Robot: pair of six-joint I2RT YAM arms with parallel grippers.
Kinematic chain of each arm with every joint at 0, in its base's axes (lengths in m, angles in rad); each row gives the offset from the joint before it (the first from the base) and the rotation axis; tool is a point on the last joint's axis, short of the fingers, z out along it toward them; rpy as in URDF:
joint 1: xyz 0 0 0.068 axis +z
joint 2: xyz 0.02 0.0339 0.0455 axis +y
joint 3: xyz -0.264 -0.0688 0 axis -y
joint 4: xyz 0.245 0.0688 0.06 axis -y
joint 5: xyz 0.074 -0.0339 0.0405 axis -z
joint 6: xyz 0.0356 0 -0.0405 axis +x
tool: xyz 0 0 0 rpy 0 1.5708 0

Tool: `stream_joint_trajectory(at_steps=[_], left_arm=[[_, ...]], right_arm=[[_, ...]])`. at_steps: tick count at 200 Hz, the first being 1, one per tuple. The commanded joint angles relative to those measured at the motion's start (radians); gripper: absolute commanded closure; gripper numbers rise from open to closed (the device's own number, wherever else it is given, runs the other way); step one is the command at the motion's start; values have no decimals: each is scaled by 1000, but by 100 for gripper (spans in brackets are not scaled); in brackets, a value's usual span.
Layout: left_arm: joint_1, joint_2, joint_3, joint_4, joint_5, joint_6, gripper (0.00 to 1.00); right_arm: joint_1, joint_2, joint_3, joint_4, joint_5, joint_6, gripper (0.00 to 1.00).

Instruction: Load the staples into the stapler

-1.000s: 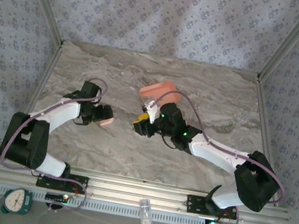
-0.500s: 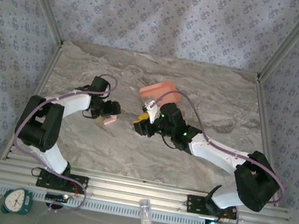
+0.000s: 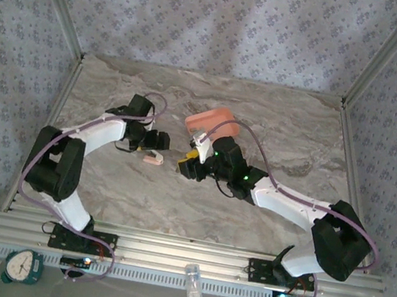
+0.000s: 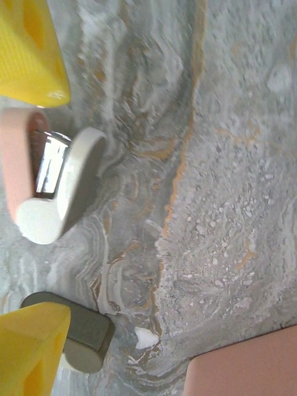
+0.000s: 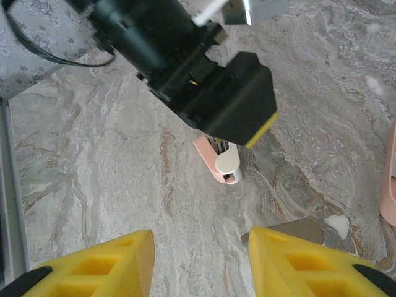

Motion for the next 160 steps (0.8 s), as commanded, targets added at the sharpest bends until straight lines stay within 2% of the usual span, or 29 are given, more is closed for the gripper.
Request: stream_joint_trajectory(at_steps=[1, 32, 56, 107, 160], left_arm=[[3, -101, -30, -76, -47, -128, 15], [2, -172, -112, -58, -76, -339, 13], [-4, -187, -178, -8, -71, -426, 13], [-13, -140, -220, 101, -35, -467, 16], [-18, -22, -178, 185, -19, -457, 19]], right_arm=[[5, -8, 11, -15, 18, 24, 54], [5, 10, 23, -15, 15, 25, 54], [6, 17, 27, -16, 7, 22, 54], [8, 9, 20, -27, 7, 11, 54], [8, -12, 11, -38, 20, -2, 54]])
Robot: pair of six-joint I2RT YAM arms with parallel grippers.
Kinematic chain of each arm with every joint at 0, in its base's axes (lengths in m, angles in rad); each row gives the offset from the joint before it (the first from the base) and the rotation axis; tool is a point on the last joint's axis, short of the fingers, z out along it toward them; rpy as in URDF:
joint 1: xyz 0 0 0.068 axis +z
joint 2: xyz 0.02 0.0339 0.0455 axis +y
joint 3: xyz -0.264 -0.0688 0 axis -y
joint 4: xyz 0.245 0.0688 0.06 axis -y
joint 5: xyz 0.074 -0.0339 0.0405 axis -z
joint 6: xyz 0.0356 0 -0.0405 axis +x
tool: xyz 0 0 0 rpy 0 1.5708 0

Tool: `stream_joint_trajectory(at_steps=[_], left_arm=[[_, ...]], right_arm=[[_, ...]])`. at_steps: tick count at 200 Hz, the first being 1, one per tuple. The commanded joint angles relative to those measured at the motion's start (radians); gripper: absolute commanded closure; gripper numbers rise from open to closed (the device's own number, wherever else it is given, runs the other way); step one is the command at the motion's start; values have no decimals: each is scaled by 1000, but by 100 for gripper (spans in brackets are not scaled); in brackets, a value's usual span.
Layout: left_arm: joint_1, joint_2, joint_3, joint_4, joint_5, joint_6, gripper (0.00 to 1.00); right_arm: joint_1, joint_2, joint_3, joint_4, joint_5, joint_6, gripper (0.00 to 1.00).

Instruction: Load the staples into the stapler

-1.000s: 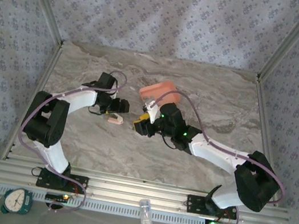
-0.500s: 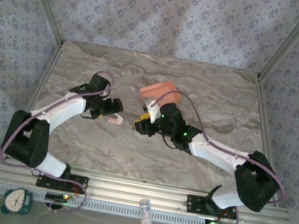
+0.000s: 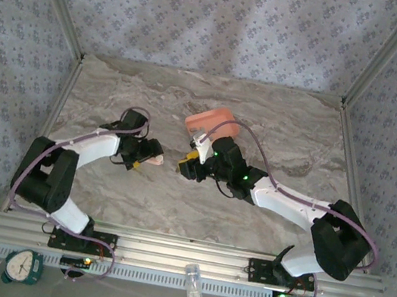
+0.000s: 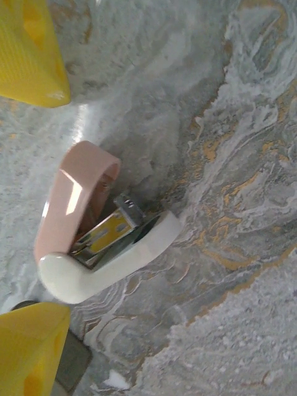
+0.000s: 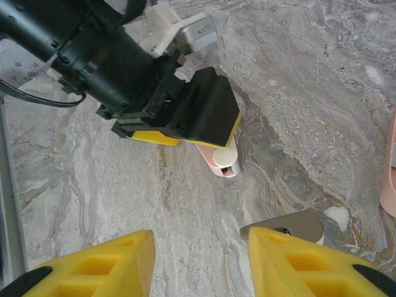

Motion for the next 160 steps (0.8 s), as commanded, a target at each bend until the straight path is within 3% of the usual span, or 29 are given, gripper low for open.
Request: stream_joint_trajectory(at_steps=[1, 99, 136, 160], left_arm=[[-8, 48, 38, 51, 18, -6, 19], [-63, 213, 225, 38, -12, 104, 22], [-75, 215, 267, -19, -2, 168, 25], [-75, 168, 289, -86, -11, 288, 23]], right_arm=[[8, -17, 10, -20, 17, -8, 54], [4, -38, 0, -40, 37, -25, 54], [3, -36, 1, -36, 36, -27, 54], [0, -36, 4, -38, 36, -28, 54]])
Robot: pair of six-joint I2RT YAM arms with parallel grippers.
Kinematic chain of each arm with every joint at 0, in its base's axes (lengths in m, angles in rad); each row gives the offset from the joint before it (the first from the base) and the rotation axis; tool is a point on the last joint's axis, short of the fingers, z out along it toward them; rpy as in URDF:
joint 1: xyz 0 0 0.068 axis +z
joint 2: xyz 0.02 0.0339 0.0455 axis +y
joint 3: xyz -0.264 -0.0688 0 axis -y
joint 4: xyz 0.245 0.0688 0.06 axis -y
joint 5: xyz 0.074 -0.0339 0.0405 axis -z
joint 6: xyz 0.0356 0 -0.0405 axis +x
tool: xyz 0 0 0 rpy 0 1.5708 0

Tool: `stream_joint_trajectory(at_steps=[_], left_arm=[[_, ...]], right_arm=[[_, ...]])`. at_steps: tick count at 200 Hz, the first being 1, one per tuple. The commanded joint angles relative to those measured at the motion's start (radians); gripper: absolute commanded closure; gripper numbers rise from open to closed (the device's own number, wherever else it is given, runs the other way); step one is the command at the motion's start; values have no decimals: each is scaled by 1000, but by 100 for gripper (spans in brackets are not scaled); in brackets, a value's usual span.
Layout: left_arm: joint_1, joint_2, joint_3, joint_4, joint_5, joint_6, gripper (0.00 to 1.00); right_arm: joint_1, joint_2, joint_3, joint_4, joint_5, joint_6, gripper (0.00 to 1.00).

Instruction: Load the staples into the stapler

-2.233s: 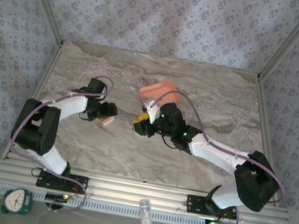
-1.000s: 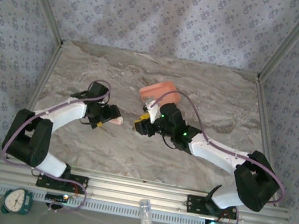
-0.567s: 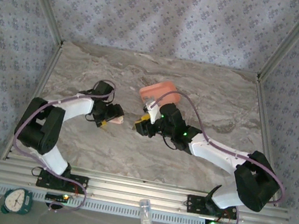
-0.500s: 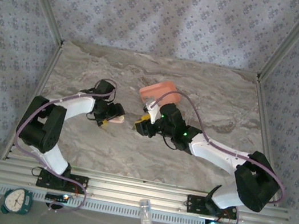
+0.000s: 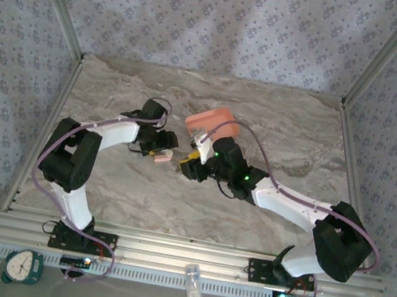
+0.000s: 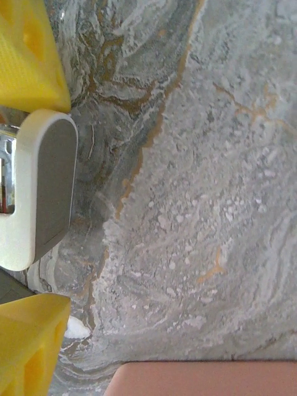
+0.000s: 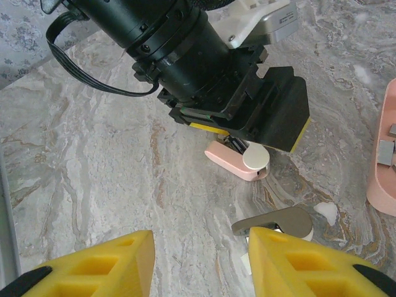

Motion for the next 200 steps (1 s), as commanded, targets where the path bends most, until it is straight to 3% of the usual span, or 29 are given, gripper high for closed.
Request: stream_joint_trajectory(at_steps=[1, 26, 84, 115, 136, 171, 200], left_arm=[[-3, -50, 44, -82, -4, 141, 23], [10, -106, 86, -173, 15, 377, 20], [18, -152, 141, -399, 161, 1322, 24], [18, -94, 173, -467, 127, 1674, 25], [22, -17, 214, -464, 55, 1772, 23], [30, 73, 248, -416, 48, 1845, 9], [31, 124, 240, -402, 47, 1863, 8]], right_arm=[[2, -22, 3, -18, 13, -16, 53], [2, -22, 3, -17, 10, -22, 53], [3, -25, -2, -26, 8, -40, 50], [7, -35, -1, -39, 15, -48, 50], [8, -48, -12, -45, 28, -51, 50], [12, -77, -33, -61, 52, -52, 50], [11, -105, -60, -63, 75, -56, 50]])
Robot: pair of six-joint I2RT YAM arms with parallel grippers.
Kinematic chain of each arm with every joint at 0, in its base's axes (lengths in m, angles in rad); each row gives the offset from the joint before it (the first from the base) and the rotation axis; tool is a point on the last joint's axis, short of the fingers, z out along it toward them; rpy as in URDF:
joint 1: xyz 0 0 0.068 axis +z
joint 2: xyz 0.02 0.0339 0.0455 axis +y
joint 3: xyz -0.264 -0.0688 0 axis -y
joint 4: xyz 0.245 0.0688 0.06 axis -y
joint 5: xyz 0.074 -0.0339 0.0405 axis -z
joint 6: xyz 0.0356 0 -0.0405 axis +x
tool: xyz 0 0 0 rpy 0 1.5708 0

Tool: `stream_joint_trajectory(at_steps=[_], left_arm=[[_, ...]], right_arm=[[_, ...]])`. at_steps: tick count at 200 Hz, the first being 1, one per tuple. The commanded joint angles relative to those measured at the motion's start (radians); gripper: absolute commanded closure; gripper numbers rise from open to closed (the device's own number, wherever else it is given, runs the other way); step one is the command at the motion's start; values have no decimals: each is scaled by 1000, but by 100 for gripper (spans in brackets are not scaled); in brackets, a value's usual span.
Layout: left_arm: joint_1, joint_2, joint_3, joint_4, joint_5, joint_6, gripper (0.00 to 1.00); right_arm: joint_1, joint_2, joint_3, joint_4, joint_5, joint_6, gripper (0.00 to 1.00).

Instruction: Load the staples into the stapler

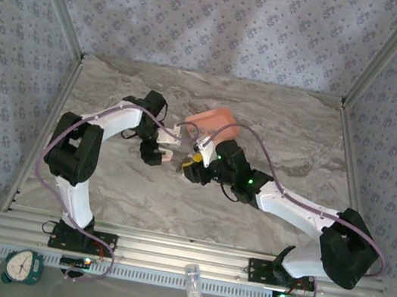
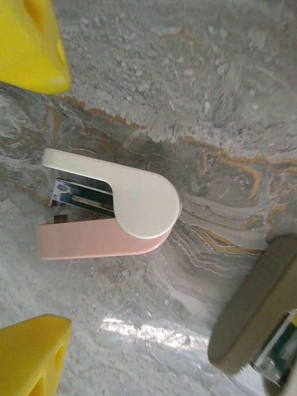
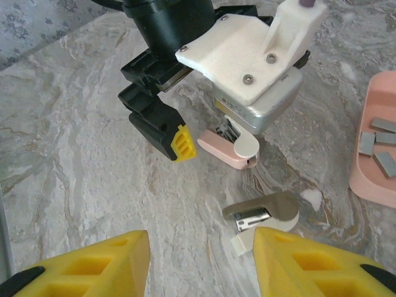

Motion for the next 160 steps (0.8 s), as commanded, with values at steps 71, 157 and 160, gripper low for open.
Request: stream_joint_trajectory(at_steps=[71, 157, 160], left_arm=[[3, 103, -1, 78, -21, 83, 33], [5, -70, -139, 160, 18, 53, 62], [4, -83, -147, 164, 22, 49, 63]], right_arm=[[-6, -46, -37, -23, 40, -28, 50], [-62, -80, -86, 70, 38, 137, 50], [-66, -81, -88, 72, 37, 148, 50]])
